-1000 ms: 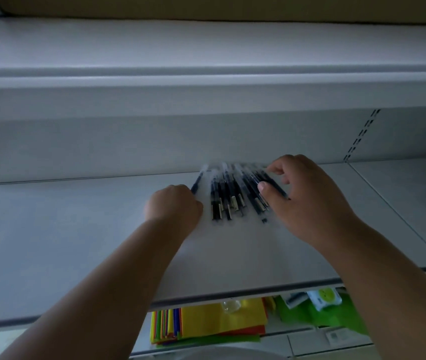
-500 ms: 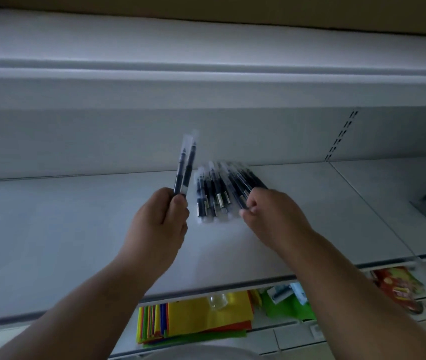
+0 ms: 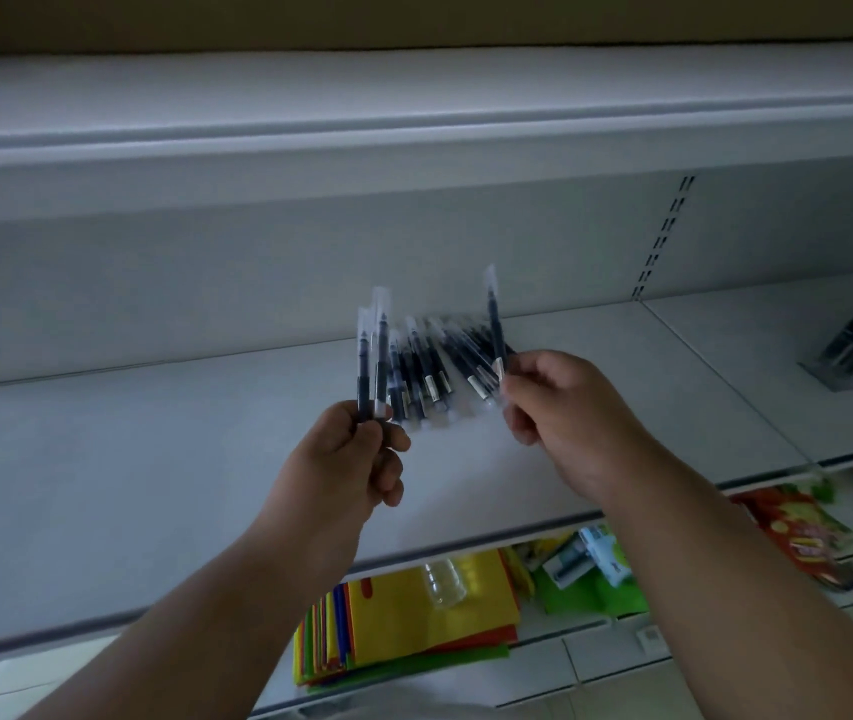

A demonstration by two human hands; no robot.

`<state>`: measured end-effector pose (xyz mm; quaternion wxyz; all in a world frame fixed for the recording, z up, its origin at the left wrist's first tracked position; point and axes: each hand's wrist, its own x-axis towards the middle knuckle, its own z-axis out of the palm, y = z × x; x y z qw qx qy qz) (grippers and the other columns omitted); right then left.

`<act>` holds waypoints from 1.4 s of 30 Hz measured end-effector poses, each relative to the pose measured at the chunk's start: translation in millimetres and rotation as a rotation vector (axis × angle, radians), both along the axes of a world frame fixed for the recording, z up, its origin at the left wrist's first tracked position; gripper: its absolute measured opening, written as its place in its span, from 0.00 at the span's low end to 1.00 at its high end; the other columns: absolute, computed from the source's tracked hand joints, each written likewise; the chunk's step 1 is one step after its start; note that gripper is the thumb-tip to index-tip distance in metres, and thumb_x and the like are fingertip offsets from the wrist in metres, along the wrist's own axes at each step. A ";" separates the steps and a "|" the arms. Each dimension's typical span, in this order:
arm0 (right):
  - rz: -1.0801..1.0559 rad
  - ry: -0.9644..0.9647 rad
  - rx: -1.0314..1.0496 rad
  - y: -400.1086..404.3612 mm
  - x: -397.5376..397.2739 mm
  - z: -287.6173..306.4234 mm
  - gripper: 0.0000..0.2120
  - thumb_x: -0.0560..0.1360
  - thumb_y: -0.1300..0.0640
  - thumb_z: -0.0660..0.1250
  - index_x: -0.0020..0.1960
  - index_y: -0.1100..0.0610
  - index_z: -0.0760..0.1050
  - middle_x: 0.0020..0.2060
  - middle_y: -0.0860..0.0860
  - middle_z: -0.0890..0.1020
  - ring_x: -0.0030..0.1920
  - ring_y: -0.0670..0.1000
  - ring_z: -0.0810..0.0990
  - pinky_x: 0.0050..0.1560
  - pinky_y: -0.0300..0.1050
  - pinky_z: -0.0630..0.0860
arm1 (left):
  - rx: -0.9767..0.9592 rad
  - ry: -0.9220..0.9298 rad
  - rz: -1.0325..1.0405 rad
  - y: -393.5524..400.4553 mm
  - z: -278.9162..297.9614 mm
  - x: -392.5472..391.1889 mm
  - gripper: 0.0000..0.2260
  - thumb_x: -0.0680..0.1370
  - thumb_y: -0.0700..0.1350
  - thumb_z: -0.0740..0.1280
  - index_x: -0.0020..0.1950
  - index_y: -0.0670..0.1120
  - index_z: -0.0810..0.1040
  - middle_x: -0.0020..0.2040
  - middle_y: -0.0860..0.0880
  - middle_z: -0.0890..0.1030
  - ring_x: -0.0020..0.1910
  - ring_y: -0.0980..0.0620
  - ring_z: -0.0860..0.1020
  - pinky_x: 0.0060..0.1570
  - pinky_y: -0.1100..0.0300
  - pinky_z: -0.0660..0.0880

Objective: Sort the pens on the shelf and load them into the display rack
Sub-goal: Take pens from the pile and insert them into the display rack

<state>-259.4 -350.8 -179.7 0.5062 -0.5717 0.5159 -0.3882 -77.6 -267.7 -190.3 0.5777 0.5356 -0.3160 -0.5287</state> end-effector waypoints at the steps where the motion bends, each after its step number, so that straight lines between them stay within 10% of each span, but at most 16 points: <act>1: -0.007 -0.121 0.033 4.2 -5.5 3.4 0.06 0.77 0.67 0.62 0.46 0.60 0.76 0.29 0.53 0.77 0.29 0.49 0.73 0.29 0.41 0.70 | 0.016 0.025 -0.014 -1.3 -1.2 -4.7 0.12 0.83 0.33 0.52 0.52 0.41 0.74 0.38 0.46 0.75 0.29 0.52 0.67 0.29 0.58 0.67; 21: -0.460 0.245 -0.213 117.5 -365.5 35.0 0.08 0.77 0.60 0.68 0.42 0.54 0.71 0.30 0.54 0.79 0.30 0.50 0.76 0.35 0.50 0.75 | 0.136 0.317 -0.518 -12.1 -2.8 -361.9 0.15 0.79 0.28 0.51 0.55 0.41 0.73 0.36 0.46 0.74 0.27 0.52 0.67 0.26 0.60 0.67; 28: -0.693 0.213 -0.379 141.1 -493.6 43.3 0.07 0.80 0.58 0.64 0.49 0.49 0.67 0.33 0.47 0.81 0.26 0.47 0.77 0.28 0.37 0.72 | 0.167 0.168 -0.621 -11.3 -3.0 -499.3 0.06 0.84 0.41 0.55 0.50 0.45 0.70 0.33 0.49 0.70 0.25 0.53 0.59 0.28 0.57 0.52; 42: -0.769 0.527 -0.375 -3.2 -641.7 37.9 0.06 0.77 0.53 0.68 0.46 0.47 0.70 0.36 0.47 0.81 0.37 0.48 0.82 0.41 0.57 0.80 | -0.025 -0.007 -0.610 -137.6 -8.9 -646.6 0.08 0.82 0.45 0.61 0.44 0.50 0.75 0.36 0.47 0.71 0.29 0.55 0.68 0.29 0.61 0.65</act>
